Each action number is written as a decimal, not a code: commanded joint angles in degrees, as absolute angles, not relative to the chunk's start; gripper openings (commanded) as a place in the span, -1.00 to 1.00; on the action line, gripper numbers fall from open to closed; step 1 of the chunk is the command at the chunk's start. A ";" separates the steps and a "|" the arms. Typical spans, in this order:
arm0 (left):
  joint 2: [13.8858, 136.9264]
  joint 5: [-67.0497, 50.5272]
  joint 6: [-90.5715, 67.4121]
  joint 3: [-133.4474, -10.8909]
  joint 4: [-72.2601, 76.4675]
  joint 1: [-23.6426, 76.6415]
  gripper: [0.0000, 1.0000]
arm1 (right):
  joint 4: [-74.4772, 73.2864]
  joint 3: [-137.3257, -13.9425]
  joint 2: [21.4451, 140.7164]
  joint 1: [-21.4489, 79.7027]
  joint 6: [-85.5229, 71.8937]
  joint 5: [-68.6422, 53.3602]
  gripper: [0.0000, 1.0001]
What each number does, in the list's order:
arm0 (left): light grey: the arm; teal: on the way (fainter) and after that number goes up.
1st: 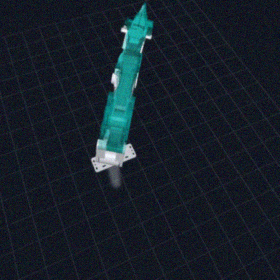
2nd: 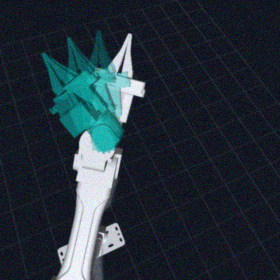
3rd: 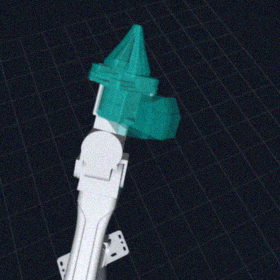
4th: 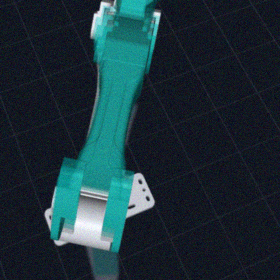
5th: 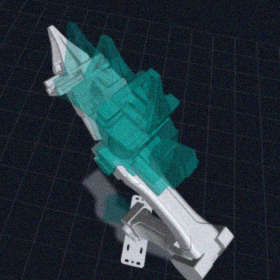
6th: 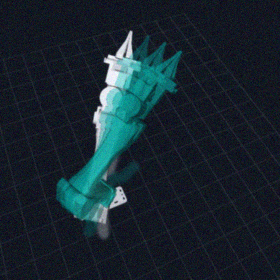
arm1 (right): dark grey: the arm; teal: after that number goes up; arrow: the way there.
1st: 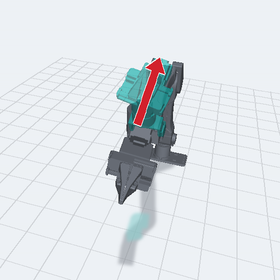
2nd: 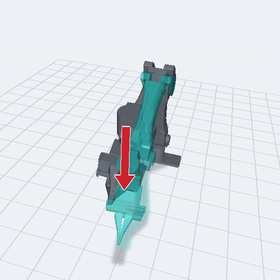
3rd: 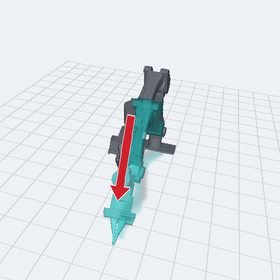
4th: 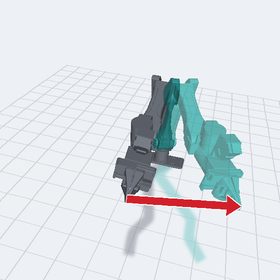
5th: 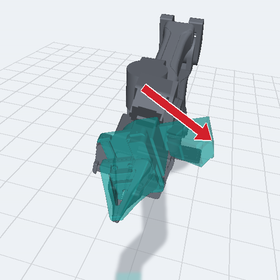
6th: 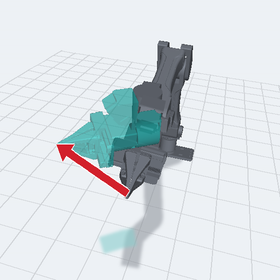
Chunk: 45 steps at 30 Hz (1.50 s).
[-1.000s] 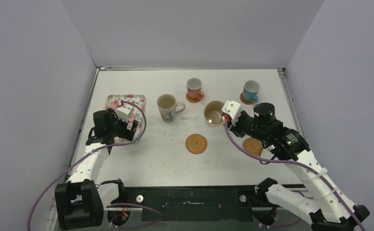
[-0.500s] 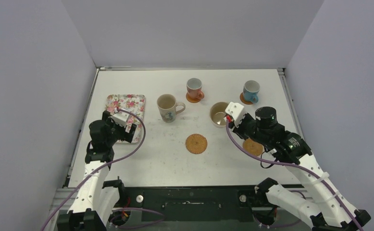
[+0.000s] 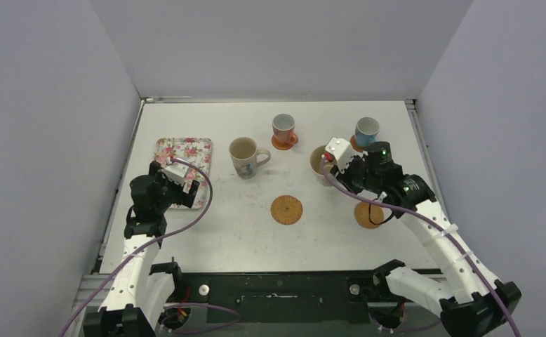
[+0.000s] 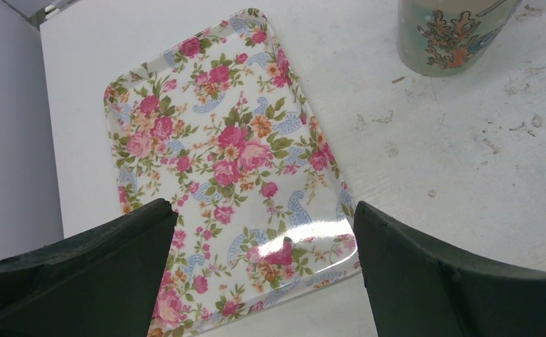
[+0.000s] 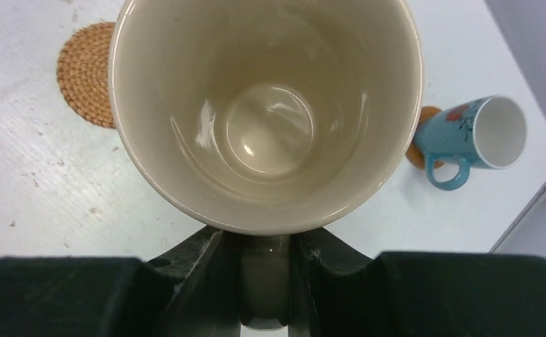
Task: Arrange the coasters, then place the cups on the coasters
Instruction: Place the cup on the coaster.
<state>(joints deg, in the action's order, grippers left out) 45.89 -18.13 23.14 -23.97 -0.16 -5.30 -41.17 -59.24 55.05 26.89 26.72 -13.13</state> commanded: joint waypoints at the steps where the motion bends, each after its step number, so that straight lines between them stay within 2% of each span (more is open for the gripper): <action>1: 45.84 -19.14 23.19 -24.17 2.52 -5.18 0.95 | -34.47 -64.09 58.46 16.84 30.87 -22.22 -1.00; 6: 45.61 -19.41 23.21 -24.04 2.46 -5.14 0.95 | -41.79 -68.05 61.17 -7.28 38.46 -45.78 -1.00; 11: 45.83 -19.70 23.26 -23.93 2.60 -5.19 0.95 | -46.69 -65.10 58.99 -19.37 45.13 -56.52 -1.00; 21: 46.29 -20.38 23.48 -23.82 2.69 -5.17 0.95 | -51.43 -57.09 55.51 -25.84 54.03 -59.41 -1.00; 26: 45.62 -20.74 23.66 -23.95 2.03 -5.15 0.95 | -58.26 -56.65 56.98 -30.01 61.28 -65.69 -1.00; 31: 44.54 -20.57 23.86 -23.47 2.35 -5.18 0.95 | -59.73 -56.56 60.28 -33.57 64.84 -65.51 -1.00; 38: 44.65 -20.40 23.99 -23.38 2.51 -5.19 0.95 | -72.05 -55.72 66.31 -39.40 85.67 -68.00 -1.00; 45: 44.65 -20.26 24.17 -23.38 2.68 -5.14 0.95 | -73.16 -54.29 62.30 -41.66 87.75 -67.04 -1.00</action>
